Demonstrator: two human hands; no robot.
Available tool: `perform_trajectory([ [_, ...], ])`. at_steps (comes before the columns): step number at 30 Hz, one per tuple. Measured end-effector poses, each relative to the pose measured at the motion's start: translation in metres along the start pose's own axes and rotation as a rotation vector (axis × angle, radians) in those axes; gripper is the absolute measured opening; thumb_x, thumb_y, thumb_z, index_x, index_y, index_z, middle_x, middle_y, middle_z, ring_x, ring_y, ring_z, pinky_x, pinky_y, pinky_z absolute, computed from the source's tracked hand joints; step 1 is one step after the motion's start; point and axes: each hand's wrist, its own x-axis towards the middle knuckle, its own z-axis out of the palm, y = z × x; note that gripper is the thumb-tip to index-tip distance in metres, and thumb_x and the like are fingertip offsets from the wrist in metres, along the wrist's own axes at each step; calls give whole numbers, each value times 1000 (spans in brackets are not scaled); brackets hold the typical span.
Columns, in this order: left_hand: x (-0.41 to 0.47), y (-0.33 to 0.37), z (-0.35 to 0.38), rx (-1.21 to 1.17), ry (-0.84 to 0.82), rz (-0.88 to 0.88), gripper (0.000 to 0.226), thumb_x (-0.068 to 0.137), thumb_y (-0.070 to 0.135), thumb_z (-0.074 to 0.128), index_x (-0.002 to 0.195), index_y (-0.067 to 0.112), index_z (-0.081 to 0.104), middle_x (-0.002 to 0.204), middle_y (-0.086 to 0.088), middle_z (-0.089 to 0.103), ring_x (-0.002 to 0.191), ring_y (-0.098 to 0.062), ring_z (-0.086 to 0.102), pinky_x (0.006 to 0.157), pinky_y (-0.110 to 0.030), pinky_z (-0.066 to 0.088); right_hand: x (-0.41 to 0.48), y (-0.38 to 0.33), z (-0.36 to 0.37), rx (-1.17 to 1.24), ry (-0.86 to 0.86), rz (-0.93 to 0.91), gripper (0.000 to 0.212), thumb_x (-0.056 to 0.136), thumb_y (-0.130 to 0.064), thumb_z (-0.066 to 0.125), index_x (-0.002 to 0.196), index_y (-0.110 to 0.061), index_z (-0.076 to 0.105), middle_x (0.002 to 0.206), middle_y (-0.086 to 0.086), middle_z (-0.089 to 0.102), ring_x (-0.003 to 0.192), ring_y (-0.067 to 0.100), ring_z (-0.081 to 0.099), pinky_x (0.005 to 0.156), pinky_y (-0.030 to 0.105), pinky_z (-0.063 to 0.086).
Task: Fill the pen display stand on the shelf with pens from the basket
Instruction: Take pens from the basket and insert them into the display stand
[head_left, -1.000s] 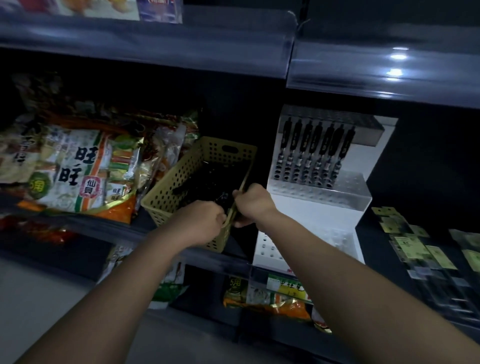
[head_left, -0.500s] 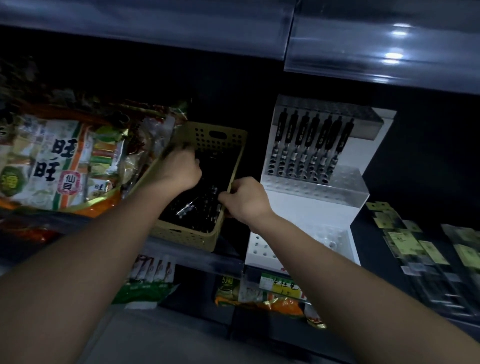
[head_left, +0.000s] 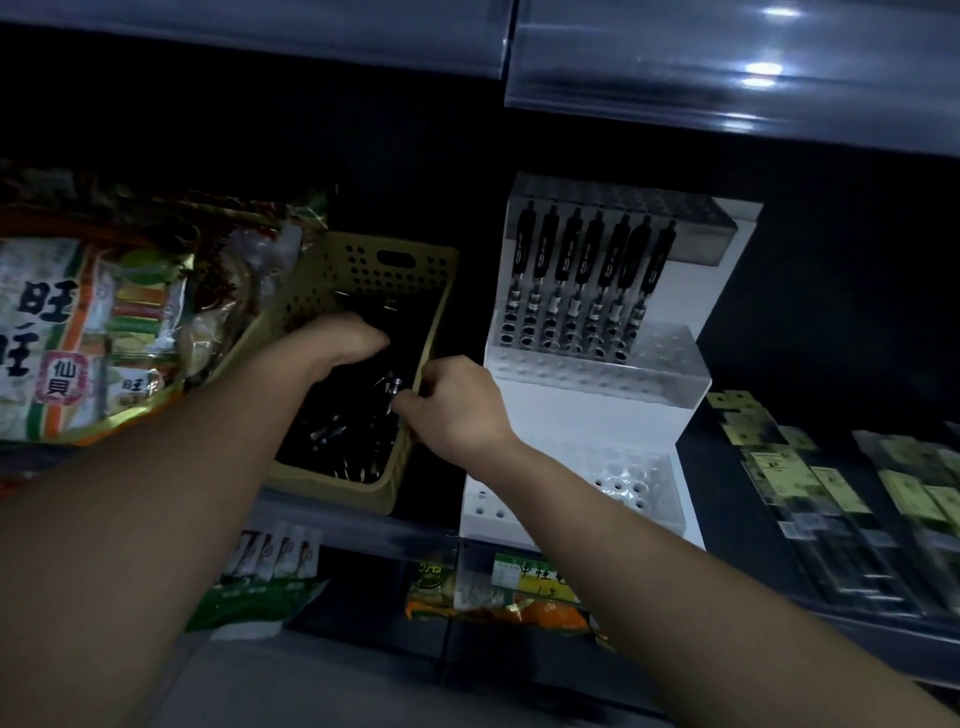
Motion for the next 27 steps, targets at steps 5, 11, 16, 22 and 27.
perform_trajectory([
  [5,-6,8,-13,-152,-130,-118,38,88,22,57,124,10,49,117,-10,52,95,-23,45,80,-30,39,-1,0,1,-10,-7,-10,31,85,-24,61,60,-12,45,59,1,47,55,16,46,43,23,27],
  [11,2,12,0,-254,9,-104,57,96,42,48,140,6,42,143,-17,44,125,-34,47,102,-39,42,-4,-1,0,-27,-12,-24,35,85,-24,61,59,-13,41,60,1,45,58,19,45,43,22,26],
  [16,4,4,10,-135,0,-47,34,97,16,48,125,-3,52,120,-22,57,104,-33,57,71,-32,46,-2,1,1,-8,2,-15,37,84,-24,61,57,-13,38,59,1,42,56,18,43,43,23,24],
  [22,-6,4,8,-171,-72,-25,28,86,12,64,112,4,56,81,-8,53,68,-18,49,52,-24,38,0,1,0,0,2,2,35,85,-27,62,59,-14,41,60,0,45,58,18,46,44,22,27],
  [27,-9,-7,4,-324,-18,-33,21,89,18,61,106,10,51,81,-3,51,69,-15,48,50,-23,40,1,1,1,28,-3,32,34,86,-26,60,60,-13,43,59,0,46,54,13,44,44,23,28],
])
